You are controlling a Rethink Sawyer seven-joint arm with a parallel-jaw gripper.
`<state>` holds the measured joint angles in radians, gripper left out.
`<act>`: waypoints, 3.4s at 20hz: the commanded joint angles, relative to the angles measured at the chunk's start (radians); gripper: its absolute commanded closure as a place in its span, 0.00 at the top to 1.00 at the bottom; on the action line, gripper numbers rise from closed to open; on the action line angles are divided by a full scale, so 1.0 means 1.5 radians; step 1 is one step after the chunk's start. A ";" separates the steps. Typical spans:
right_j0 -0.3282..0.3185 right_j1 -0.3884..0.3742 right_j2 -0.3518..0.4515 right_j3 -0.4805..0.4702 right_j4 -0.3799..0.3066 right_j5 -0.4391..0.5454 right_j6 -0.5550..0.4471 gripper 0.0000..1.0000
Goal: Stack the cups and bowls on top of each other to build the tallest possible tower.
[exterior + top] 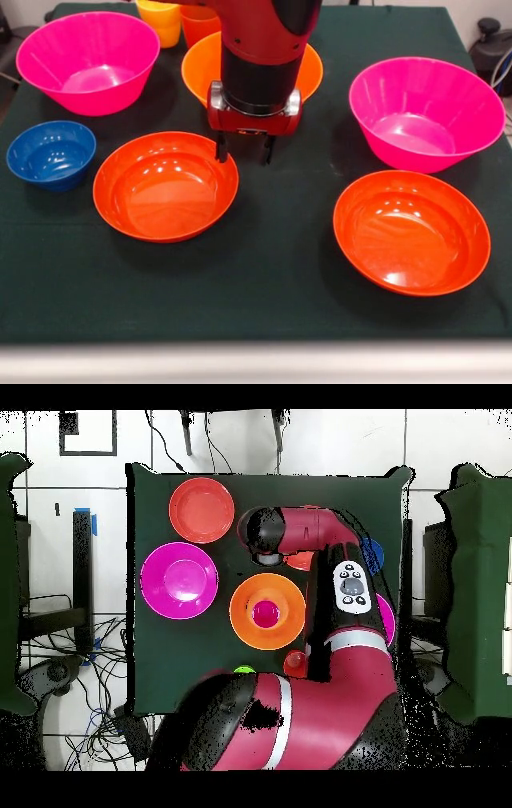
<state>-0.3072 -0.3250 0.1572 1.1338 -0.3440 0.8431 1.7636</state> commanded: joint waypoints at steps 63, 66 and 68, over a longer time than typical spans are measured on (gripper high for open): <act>-0.043 0.137 0.091 -0.342 -0.074 0.188 -0.326 0.00; -0.042 0.144 0.092 -0.354 -0.073 0.181 -0.337 0.00; -0.044 0.146 0.091 -0.355 -0.070 0.176 -0.341 0.00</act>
<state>-0.3664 -0.1310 0.2080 0.6425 -0.3844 1.0226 1.6298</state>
